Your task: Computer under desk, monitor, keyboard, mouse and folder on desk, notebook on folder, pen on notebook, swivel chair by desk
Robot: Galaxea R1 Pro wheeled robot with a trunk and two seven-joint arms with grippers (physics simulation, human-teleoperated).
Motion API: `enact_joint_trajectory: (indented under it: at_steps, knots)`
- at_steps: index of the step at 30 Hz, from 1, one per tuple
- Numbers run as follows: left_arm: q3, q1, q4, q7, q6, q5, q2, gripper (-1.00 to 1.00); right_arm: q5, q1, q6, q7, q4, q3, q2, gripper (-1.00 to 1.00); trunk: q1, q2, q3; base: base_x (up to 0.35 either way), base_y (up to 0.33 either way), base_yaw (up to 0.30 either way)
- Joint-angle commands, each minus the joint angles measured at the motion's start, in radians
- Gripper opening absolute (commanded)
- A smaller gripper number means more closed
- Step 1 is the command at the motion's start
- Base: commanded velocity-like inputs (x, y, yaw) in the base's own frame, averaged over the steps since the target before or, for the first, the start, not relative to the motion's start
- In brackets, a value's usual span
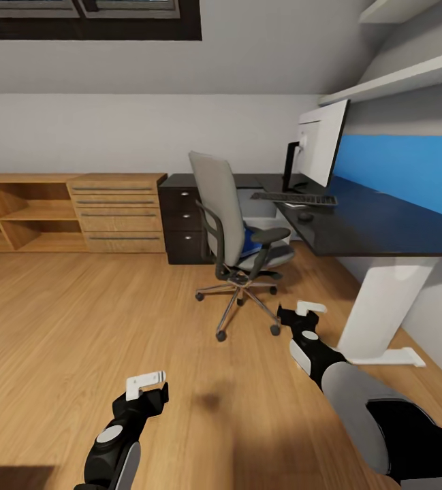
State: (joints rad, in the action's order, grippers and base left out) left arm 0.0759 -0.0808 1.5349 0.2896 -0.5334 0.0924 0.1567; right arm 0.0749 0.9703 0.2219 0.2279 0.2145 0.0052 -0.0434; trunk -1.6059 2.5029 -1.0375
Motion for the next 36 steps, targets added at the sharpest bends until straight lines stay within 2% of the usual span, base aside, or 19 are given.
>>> enact_joint_trajectory:
  at_steps: [1,9,14,17,23,24,28,36]
  knots:
    - [0.001,-0.001,0.001,0.009,-0.003,0.01,0.0,1.0,0.008,0.001,0.012,0.001,-0.001,0.001,0.0,1.0,0.0,0.0,-0.001,0.319,-0.014,0.0]
    - [0.001,-0.001,0.0,0.009,-0.003,0.009,0.0,1.0,0.007,0.0,0.03,0.003,-0.001,0.0,0.001,1.0,0.0,0.0,-0.001,0.32,-0.08,0.0]
    - [0.0,-0.001,-0.004,0.009,-0.003,0.009,-0.001,1.0,0.007,-0.001,0.113,0.004,-0.006,0.001,0.003,1.0,0.0,0.0,-0.001,0.318,-0.149,0.0]
    - [-0.003,0.0,-0.004,0.009,-0.003,0.008,-0.003,1.0,0.006,-0.002,0.129,0.004,-0.007,0.0,0.006,1.0,0.0,0.0,-0.001,0.289,-0.175,0.0]
    - [-0.008,0.0,-0.004,0.01,-0.002,0.009,-0.003,1.0,0.006,-0.002,0.13,0.003,-0.007,-0.001,0.007,1.0,0.0,0.0,-0.001,0.094,-0.045,0.0]
    - [-0.021,0.0,-0.004,0.009,-0.002,0.009,-0.003,1.0,0.006,-0.002,0.13,0.002,-0.007,-0.001,0.007,1.0,0.0,0.0,-0.001,0.264,-0.003,0.0]
    - [-0.035,0.0,-0.004,0.008,-0.002,0.009,-0.003,1.0,0.006,-0.002,0.13,0.003,-0.007,0.0,0.007,1.0,0.0,0.0,-0.001,0.292,-0.001,0.0]
    - [-0.04,0.0,-0.004,0.008,-0.002,0.009,-0.003,1.0,0.006,-0.002,0.13,0.002,-0.009,0.001,0.005,1.0,0.0,0.0,-0.001,0.317,0.0,0.0]
